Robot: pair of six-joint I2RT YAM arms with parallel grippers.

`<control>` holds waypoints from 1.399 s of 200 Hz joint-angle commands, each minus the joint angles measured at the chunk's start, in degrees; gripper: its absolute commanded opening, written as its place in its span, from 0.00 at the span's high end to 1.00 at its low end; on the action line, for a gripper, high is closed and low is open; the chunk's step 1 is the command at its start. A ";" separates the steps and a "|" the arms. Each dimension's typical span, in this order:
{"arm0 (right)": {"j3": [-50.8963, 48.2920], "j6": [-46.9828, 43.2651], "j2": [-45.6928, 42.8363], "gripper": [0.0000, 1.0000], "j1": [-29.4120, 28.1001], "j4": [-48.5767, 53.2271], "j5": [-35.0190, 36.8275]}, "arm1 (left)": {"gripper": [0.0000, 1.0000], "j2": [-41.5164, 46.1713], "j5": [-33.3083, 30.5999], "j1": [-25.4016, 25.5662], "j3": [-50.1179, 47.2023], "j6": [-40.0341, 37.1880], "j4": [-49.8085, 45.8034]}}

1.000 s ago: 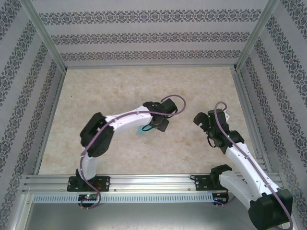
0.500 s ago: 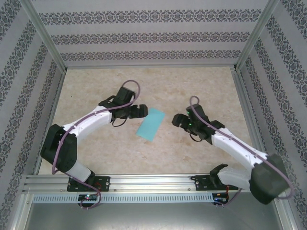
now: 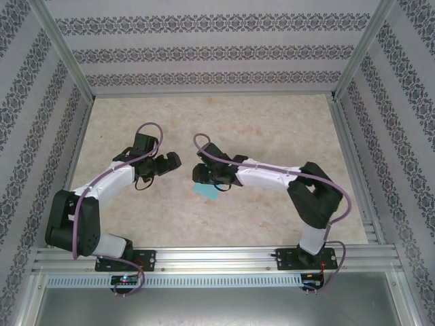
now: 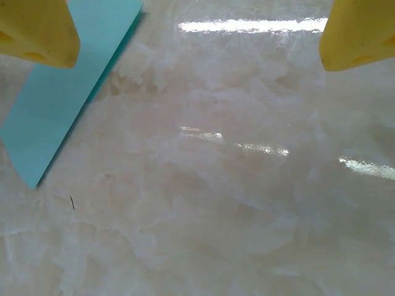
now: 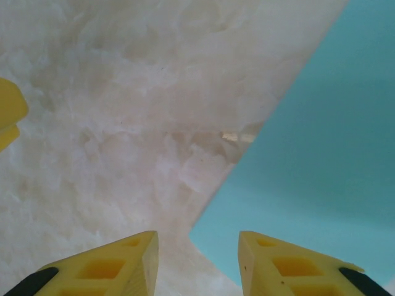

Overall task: Fold a paper plane with a square sheet of paper (pick it up from the middle)
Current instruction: Rotate the paper at the center of the table.

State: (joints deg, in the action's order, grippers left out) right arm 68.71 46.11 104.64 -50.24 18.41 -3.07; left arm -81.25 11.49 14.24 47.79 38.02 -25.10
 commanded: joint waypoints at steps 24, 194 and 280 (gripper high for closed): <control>5.69 -3.03 7.22 0.62 -0.47 2.26 -3.51 | 0.00 1.79 1.83 -0.84 -0.18 -0.52 1.75; -8.59 -13.13 -11.25 0.53 2.47 6.08 -5.29 | 0.07 -1.70 13.02 2.87 0.21 -0.92 8.33; -26.47 11.83 -25.11 0.45 8.44 -2.77 -1.76 | 0.59 -15.18 20.59 18.95 7.82 5.52 17.14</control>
State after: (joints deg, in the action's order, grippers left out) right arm 45.08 49.91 82.63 -42.26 19.00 -6.02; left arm -93.10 29.15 30.00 52.56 40.82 -12.99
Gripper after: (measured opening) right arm 0.537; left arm 0.470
